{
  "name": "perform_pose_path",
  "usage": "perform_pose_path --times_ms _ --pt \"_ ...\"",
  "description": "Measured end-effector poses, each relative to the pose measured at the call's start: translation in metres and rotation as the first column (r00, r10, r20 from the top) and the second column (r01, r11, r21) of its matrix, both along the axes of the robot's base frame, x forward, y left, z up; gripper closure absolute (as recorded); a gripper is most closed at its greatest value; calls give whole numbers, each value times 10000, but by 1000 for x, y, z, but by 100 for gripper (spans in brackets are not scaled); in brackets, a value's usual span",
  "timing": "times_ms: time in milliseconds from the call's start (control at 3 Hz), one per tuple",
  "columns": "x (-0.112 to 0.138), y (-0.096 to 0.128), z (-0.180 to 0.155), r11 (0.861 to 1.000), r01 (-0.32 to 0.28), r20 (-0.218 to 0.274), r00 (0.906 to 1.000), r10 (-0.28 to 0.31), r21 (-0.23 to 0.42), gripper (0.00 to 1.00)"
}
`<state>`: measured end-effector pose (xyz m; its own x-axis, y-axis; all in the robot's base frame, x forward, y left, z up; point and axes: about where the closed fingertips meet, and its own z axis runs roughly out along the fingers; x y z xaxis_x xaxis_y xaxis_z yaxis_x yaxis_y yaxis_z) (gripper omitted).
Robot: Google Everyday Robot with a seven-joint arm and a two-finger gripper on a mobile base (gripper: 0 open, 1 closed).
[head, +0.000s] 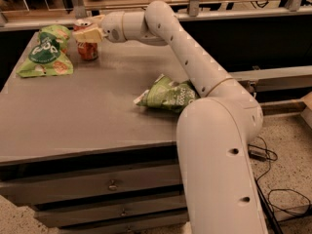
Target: Move coke can near green rice chip bag
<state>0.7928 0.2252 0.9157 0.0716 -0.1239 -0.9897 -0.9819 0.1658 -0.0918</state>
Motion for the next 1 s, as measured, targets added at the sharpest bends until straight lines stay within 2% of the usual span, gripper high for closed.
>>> perform_pose_path --times_ms 333,667,1000 --pt "-2 6 1 9997 -221 -36 9997 221 119 15" --pt "-3 9 1 9996 -253 -49 9997 254 113 0" --pt "-6 7 4 9996 -283 -32 9996 283 -16 0"
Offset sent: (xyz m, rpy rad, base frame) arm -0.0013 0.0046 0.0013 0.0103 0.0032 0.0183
